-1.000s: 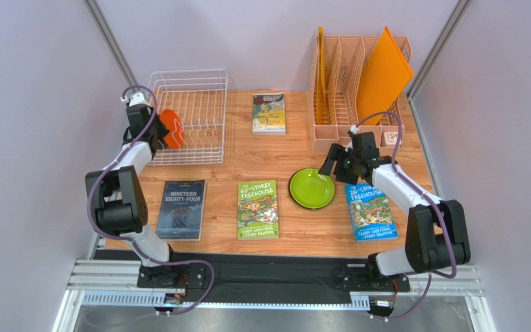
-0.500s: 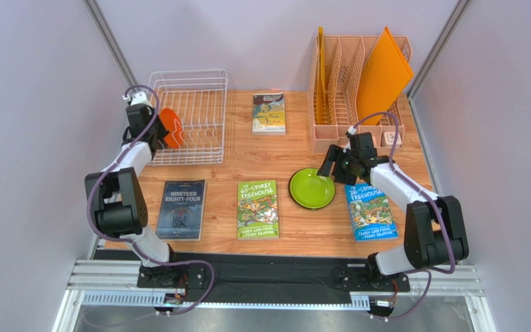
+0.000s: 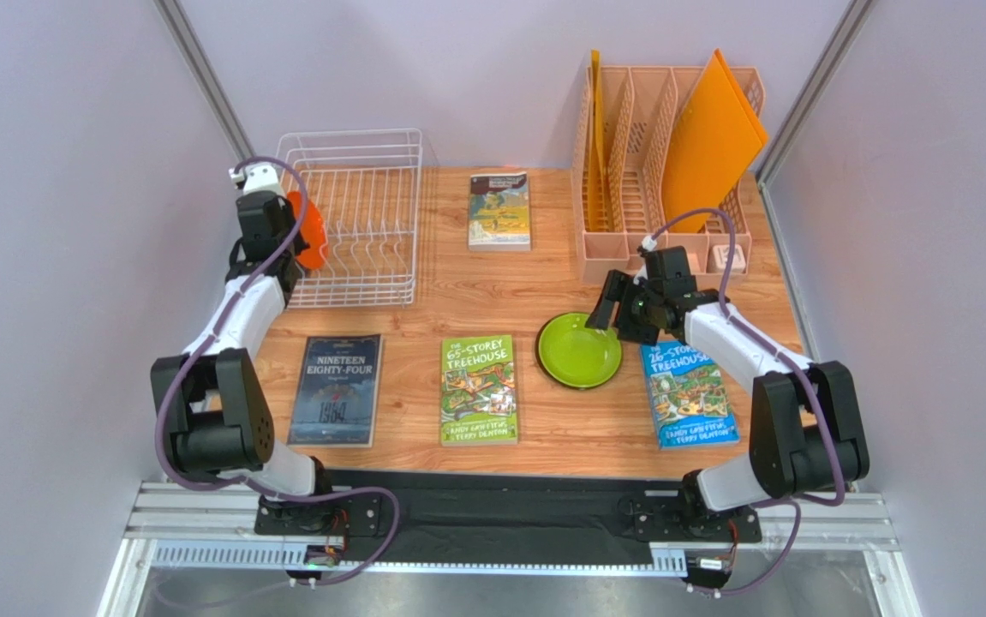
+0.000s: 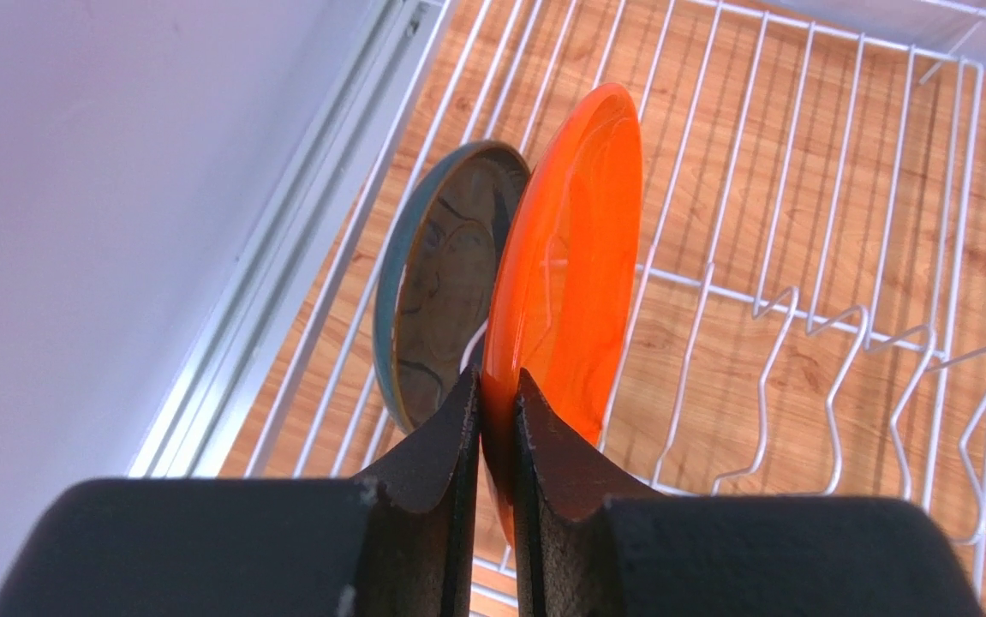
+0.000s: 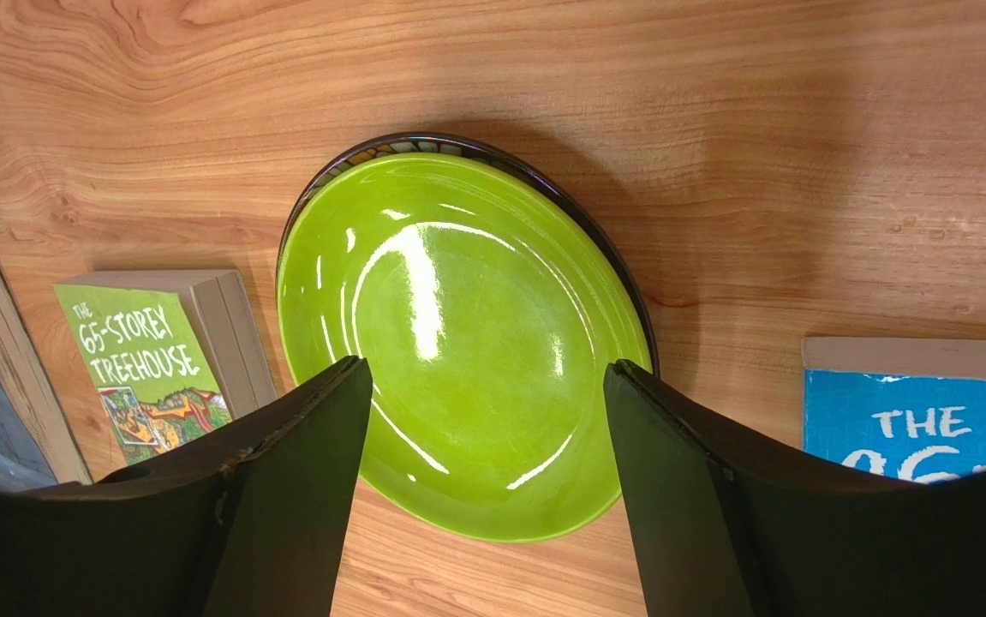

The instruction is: Unload the plates from the dish rack

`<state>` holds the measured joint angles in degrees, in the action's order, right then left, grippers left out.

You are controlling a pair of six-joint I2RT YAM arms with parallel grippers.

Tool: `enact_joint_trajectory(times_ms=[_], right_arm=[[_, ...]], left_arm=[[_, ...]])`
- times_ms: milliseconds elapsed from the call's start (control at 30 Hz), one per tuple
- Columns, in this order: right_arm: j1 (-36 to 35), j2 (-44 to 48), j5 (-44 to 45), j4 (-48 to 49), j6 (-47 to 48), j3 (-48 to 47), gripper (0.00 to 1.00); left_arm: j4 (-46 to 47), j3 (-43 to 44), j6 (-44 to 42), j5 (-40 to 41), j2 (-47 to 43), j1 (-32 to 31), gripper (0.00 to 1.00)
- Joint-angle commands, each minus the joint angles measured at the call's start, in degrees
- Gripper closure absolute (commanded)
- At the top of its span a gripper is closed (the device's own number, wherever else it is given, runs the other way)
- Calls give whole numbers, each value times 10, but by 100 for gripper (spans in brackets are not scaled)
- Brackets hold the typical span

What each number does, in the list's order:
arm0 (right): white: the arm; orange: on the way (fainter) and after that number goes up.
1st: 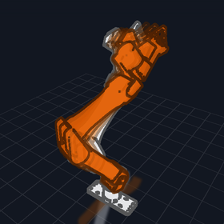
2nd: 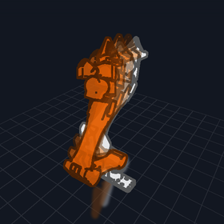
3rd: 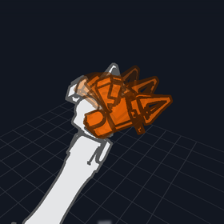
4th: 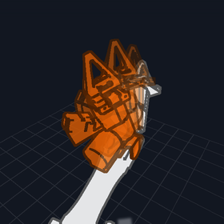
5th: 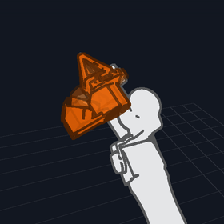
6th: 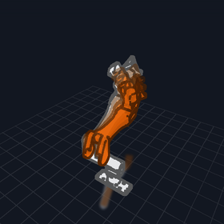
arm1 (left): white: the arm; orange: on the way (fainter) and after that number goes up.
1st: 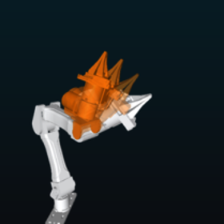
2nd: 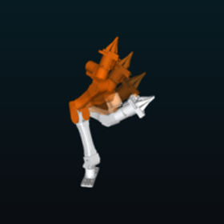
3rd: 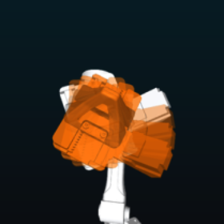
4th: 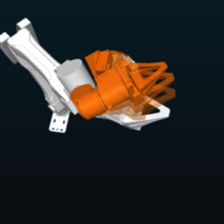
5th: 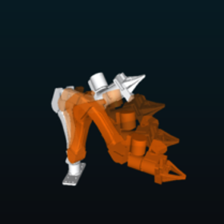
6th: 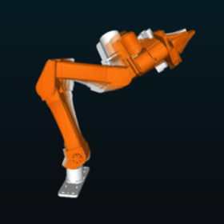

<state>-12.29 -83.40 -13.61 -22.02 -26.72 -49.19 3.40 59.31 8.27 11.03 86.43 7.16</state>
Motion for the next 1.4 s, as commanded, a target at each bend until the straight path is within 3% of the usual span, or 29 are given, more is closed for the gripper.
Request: enact_joint_trajectory(times_ms=[0, 467, 767, 833, 1000, 1367], right_arm=[[-4, 17, 2, 17, 0, -3, 28], [-4, 60, 2, 8, -3, 7, 28], [-10, 113, -33, 11, 4, 12, 27], [-15, 126, -54, 15, 7, 9, 27], [-39, 161, -80, 31, -3, 11, 27], [-109, 176, -97, 109, -43, 24, 27]], left_arm=[[0, 11, -18, 7, -35, -14, 100], [-75, 25, 9, -14, -144, -19, 100], [-118, 4, 123, -187, -191, -28, 100], [-96, -23, 151, -245, -204, -37, 100], [-65, -71, 217, -286, -218, -104, 100], [16, -151, 296, -283, -231, -208, 100]])
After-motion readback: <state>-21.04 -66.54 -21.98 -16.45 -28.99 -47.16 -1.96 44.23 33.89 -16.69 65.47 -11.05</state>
